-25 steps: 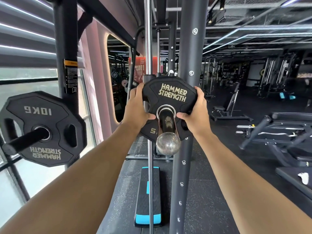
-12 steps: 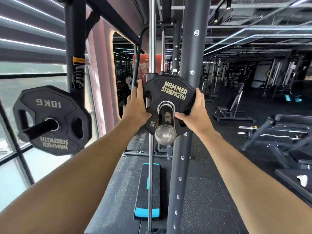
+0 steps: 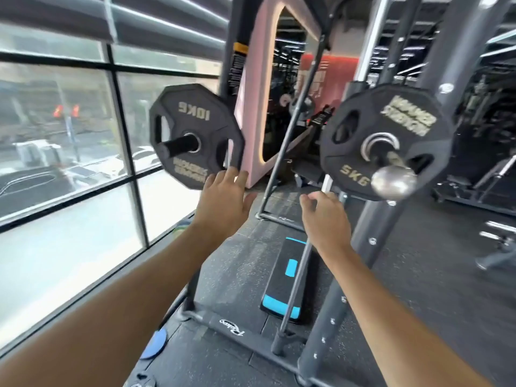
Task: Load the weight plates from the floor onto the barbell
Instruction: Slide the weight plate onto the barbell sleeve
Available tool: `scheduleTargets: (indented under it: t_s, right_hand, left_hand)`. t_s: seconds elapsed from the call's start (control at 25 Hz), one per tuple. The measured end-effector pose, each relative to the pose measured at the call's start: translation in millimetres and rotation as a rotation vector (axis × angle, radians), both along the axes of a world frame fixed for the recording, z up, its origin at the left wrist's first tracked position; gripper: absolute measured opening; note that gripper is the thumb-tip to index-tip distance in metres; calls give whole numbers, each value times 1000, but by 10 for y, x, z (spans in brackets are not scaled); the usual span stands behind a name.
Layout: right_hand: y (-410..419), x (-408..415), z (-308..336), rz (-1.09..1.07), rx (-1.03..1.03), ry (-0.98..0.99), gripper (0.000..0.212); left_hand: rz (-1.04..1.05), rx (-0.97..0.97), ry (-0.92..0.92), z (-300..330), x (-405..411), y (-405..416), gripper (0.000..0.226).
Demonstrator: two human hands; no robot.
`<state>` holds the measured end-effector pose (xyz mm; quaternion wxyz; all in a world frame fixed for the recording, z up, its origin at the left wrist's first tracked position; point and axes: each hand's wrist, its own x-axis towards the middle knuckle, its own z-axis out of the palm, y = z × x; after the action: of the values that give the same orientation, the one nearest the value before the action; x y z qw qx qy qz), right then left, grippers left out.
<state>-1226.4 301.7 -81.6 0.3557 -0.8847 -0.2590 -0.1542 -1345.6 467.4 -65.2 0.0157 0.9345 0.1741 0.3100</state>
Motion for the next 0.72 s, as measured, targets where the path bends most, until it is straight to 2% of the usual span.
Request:
scheduleTargets:
  t_s: [0.16,0.28,0.32,0.44,0.6,0.72]
  right_hand:
    - [771,-430,-193,282,-93,-101,45]
    - [1357,-712,-396,406,-131,-105,58]
    - [1552,-792,-473,445,-140,-99,59]
    - [2157,-1071,-771,551,-158,-48,43]
    - [2919,-1511,-1285,684,-212,41,60]
    - [3373,-1827,-1692,772,-260,105,53]
  left_hand:
    - [166,-39,34,-328,-549,602,50]
    - [266,-90,84,-631,-953,1088,53]
    - [298,-110,98,-741,-1089,1247,54]
    - [415,-162,140,-1142,-1534,1727,56]
    - [576,-300,240,-1730,-2121,2252,61]
    - [678,-433,297,-2181,-2508,2493,57]
